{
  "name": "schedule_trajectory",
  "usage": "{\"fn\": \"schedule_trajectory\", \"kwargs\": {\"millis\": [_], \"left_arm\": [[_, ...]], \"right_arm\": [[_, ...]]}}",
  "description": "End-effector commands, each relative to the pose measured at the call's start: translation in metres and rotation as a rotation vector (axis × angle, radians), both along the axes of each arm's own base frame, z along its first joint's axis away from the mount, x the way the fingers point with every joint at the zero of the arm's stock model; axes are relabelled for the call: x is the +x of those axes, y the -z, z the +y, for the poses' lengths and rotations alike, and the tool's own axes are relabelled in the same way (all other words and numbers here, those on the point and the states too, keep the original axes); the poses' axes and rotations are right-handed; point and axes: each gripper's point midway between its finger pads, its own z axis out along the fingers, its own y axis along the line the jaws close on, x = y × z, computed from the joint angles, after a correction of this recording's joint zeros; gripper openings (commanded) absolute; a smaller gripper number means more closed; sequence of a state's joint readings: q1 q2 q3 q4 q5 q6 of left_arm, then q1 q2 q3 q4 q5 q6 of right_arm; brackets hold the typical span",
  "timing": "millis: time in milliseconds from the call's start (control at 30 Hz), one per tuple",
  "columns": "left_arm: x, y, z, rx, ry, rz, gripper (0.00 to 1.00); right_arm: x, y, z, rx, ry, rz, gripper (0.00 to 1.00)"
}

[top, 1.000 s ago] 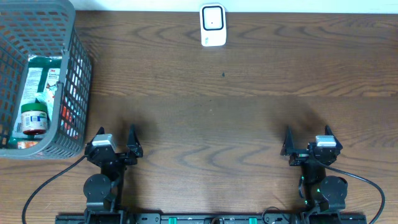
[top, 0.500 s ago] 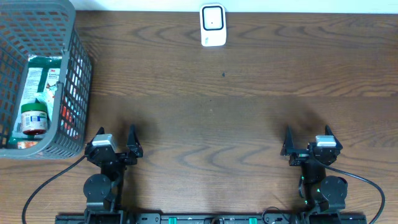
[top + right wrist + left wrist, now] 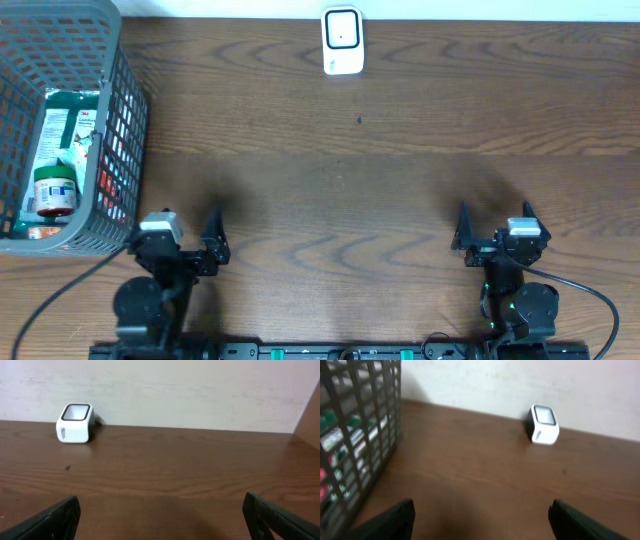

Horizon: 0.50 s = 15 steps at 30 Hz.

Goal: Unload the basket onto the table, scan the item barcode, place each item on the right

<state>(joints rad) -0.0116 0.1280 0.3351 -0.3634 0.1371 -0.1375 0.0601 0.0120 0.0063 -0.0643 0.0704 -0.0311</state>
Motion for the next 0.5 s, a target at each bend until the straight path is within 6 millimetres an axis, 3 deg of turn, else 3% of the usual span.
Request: {"fn": "schedule_trajectory", "kwargs": {"millis": [0,200,367,400,467], "left_arm": [[-0.002,-0.04,-0.009,-0.026,0.048,0.019,0.87],[0.01,-0.068,-0.026,-0.061,0.14,0.193,0.87],[0.023,-0.074,-0.036,-0.101,0.184,0.44,0.87],[0.025,-0.075,-0.037,-0.106,0.188,0.479,1.0],[0.03,-0.079,-0.037,-0.113,0.184,0.564,1.0]], "right_arm": [[0.0,0.001,-0.001,-0.008,0.004,0.004,0.99],[0.0,0.001,-0.001,-0.008,0.004,0.004,0.99],[0.0,0.001,-0.001,-0.008,0.004,0.004,0.99],[0.0,0.001,-0.001,-0.008,0.004,0.004,0.99],[0.0,0.001,-0.001,-0.008,0.004,0.004,0.99]]}}
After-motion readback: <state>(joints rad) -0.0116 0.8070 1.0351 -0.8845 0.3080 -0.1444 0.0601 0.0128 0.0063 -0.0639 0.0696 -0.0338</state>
